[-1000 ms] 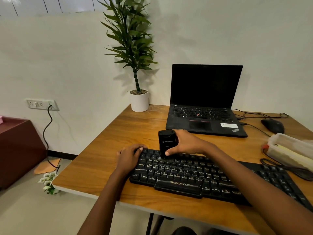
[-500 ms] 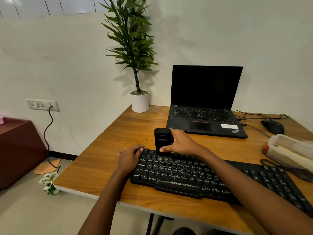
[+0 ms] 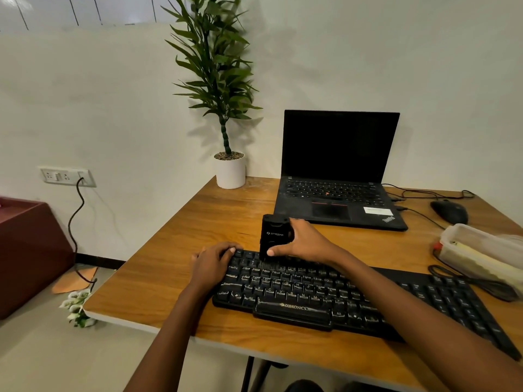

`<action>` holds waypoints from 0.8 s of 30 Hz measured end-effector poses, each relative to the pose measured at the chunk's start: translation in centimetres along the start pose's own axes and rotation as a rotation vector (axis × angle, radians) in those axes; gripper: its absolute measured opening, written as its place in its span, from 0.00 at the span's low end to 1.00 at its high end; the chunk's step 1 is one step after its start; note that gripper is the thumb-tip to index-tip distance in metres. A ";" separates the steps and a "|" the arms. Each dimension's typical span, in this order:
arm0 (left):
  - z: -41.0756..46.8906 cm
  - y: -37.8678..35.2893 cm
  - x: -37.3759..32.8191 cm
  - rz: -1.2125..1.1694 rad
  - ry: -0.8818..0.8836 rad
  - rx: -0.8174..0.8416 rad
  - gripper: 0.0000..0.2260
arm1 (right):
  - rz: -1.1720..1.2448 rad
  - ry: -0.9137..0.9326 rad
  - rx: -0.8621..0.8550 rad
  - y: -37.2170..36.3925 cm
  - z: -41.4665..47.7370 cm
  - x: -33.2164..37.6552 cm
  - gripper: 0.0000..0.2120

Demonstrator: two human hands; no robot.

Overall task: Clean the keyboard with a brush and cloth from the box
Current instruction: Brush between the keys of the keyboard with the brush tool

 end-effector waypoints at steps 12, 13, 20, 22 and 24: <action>0.0 0.0 -0.1 -0.025 -0.002 -0.003 0.10 | -0.036 -0.006 0.056 0.7 -1.0 -0.1 0.27; -0.1 0.0 -0.1 -0.024 -0.003 -0.004 0.10 | -0.070 -0.007 0.086 1.0 -1.0 -0.1 0.27; -0.1 0.1 -0.1 -0.040 0.012 -0.014 0.10 | -0.070 0.021 0.024 0.1 -0.3 0.8 0.26; -0.2 0.2 -0.4 -0.016 0.015 -0.019 0.10 | -0.054 -0.006 0.062 0.6 -0.9 -0.1 0.27; -0.3 0.3 -0.5 -0.015 0.021 -0.027 0.10 | -0.143 -0.001 0.119 1.4 -0.7 -0.2 0.27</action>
Point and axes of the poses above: each hand's wrist, its own z-axis towards the middle knuckle, its own y-axis out of the back of the hand, x = y × z, the point moved 7 cm from there along z, towards the middle knuckle, and after that the axes turned 7 degrees about -x, right-handed, at the moved point
